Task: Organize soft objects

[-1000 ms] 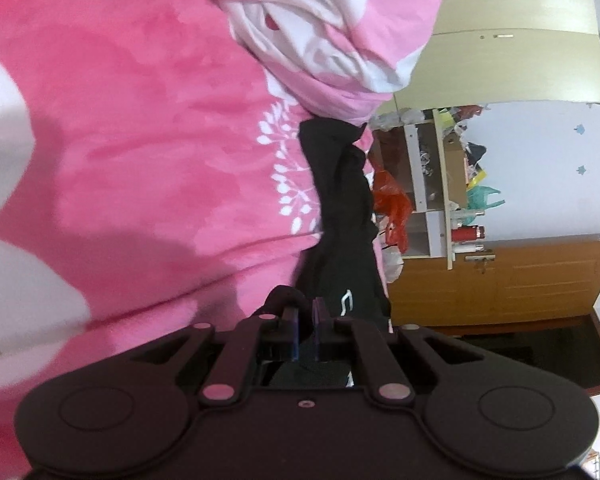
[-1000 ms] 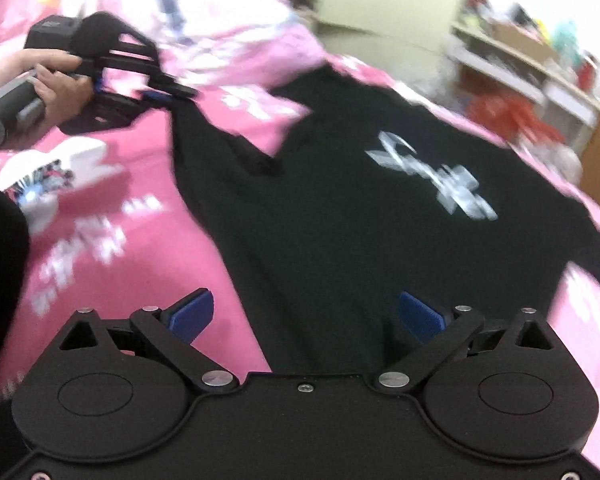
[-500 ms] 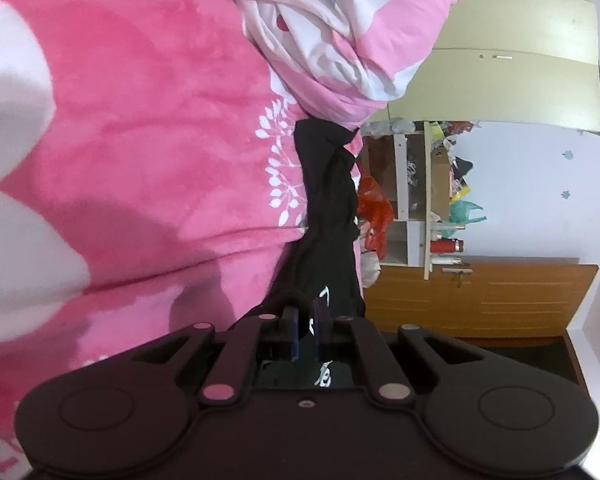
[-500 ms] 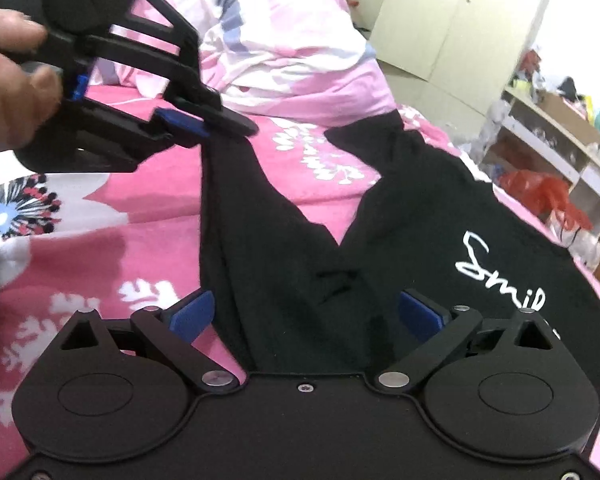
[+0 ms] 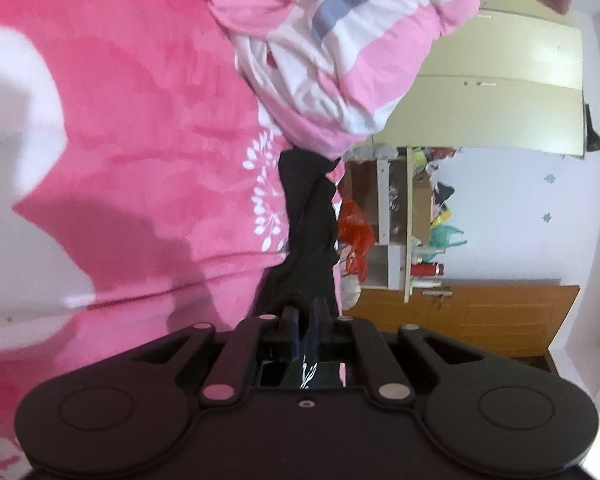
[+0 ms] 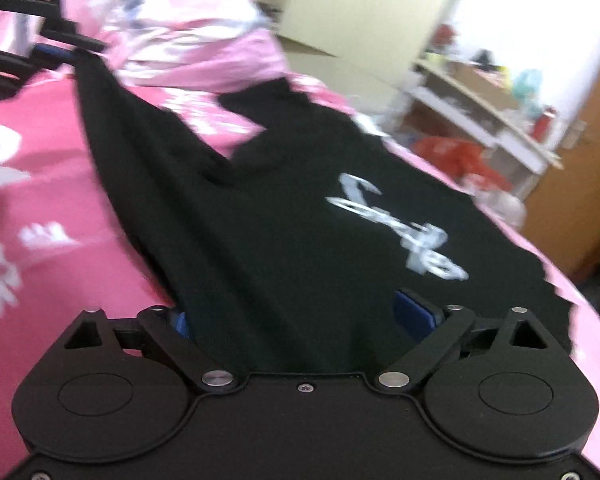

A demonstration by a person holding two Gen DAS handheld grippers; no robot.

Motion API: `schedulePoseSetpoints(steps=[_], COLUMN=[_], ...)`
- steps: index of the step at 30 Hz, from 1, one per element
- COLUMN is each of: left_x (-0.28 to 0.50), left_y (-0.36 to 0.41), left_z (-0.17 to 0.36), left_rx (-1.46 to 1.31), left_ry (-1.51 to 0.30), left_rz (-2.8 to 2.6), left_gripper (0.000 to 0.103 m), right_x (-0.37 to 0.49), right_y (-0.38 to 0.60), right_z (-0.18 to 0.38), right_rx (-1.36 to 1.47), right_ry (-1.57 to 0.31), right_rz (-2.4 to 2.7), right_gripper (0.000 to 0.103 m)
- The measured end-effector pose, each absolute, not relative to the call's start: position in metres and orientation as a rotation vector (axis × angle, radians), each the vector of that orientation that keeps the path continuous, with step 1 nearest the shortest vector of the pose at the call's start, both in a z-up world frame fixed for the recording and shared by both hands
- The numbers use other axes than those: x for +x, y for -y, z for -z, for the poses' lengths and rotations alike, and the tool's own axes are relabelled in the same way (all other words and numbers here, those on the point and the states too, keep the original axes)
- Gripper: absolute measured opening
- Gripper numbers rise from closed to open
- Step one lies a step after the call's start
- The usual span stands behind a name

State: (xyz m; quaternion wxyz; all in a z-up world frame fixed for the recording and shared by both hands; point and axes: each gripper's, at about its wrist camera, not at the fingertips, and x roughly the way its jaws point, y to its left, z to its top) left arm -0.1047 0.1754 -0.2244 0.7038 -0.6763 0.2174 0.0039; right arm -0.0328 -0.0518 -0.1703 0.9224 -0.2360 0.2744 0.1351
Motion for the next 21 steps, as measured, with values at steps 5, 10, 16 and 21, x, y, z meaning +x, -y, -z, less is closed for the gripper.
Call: schedulePoseSetpoints(steps=[5, 10, 16, 21], left_x=[-0.106, -0.106, -0.106, -0.111], left_y=[-0.173, -0.168, -0.161, -0.157], left_z=[0.223, 0.221, 0.216, 0.203], left_rx=[-1.508, -1.513, -1.506, -1.437], left_ry=[-0.489, -0.496, -0.484, -0.464], left_rz=[-0.012, -0.018, -0.023, -0.04], left_gripper=[0.005, 0.005, 0.005, 0.005], right_x=[-0.056, -0.07, -0.075, -0.093], right_y=[0.111, 0.159, 0.174, 0.181], right_z=[0.161, 0.143, 0.147, 0.155], right_rx=[-0.434, -0.284, -0.357, -0.437], right_ry=[-0.581, -0.614, -0.604, -0.509], right_rz=[-0.135, -0.058, 0.026, 0.179], right_gripper=[0.094, 0.095, 0.095, 0.095])
